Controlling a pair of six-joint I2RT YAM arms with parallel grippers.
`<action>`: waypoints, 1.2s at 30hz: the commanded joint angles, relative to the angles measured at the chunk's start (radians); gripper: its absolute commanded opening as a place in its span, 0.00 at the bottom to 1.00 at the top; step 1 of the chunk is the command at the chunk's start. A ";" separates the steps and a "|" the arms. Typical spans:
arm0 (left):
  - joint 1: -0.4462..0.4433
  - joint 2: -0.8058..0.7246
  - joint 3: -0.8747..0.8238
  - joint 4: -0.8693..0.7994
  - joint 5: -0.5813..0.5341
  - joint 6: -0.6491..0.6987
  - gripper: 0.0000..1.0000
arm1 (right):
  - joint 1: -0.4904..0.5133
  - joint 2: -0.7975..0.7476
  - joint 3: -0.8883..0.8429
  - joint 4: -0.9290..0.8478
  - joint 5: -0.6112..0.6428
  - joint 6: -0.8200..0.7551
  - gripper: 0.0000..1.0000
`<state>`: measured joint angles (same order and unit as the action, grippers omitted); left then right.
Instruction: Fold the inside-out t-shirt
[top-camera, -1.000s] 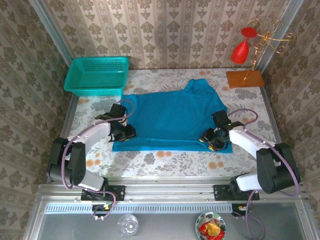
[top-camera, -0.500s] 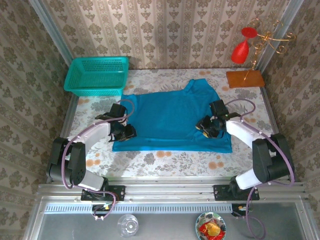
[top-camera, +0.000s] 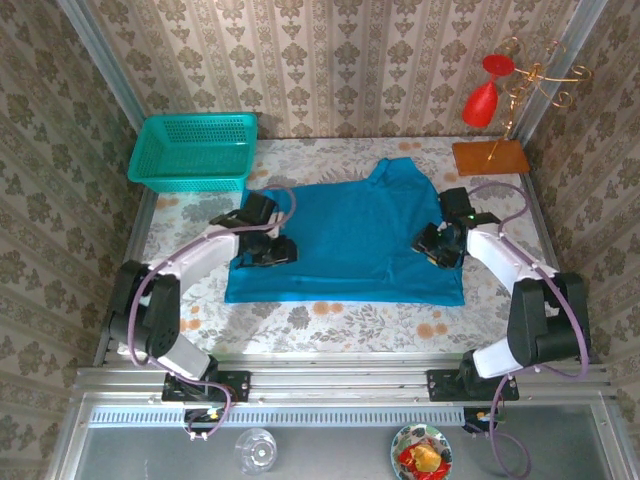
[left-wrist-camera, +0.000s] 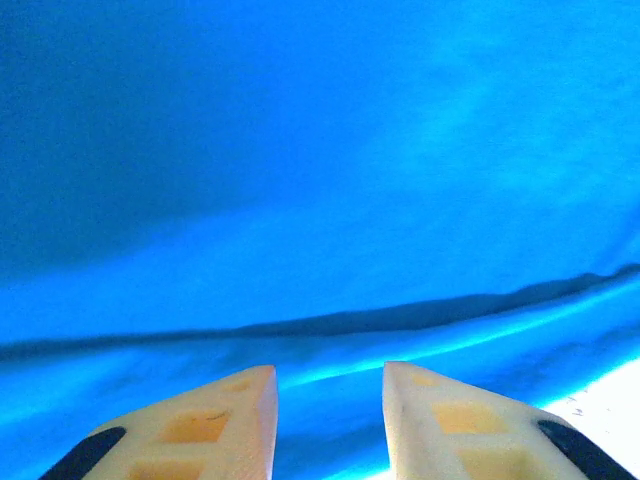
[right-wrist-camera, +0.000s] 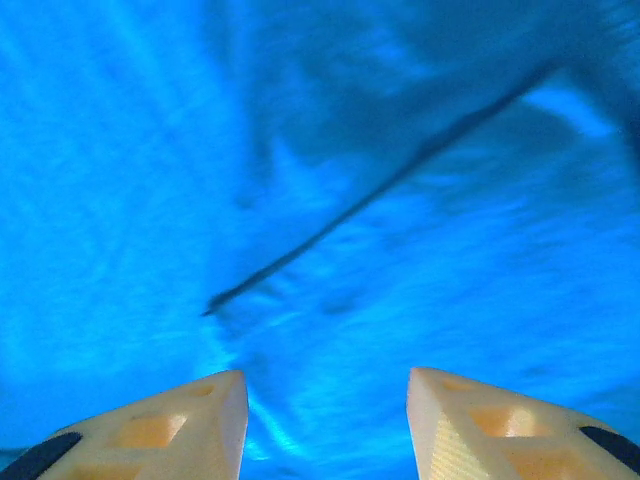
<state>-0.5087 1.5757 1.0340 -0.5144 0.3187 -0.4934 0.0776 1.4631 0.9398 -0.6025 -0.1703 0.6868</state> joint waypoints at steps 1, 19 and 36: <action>-0.068 0.082 0.104 0.028 0.063 0.071 0.35 | -0.059 -0.012 -0.016 -0.092 0.062 -0.166 0.46; -0.322 0.605 0.632 0.169 0.154 0.017 0.32 | -0.148 0.327 0.222 -0.126 0.195 -0.466 0.24; -0.392 0.757 0.789 0.064 0.111 -0.028 0.31 | -0.159 0.399 0.254 -0.102 0.105 -0.476 0.19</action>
<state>-0.8913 2.3154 1.7794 -0.3985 0.4404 -0.5037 -0.0761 1.8442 1.1660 -0.6891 -0.0380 0.2295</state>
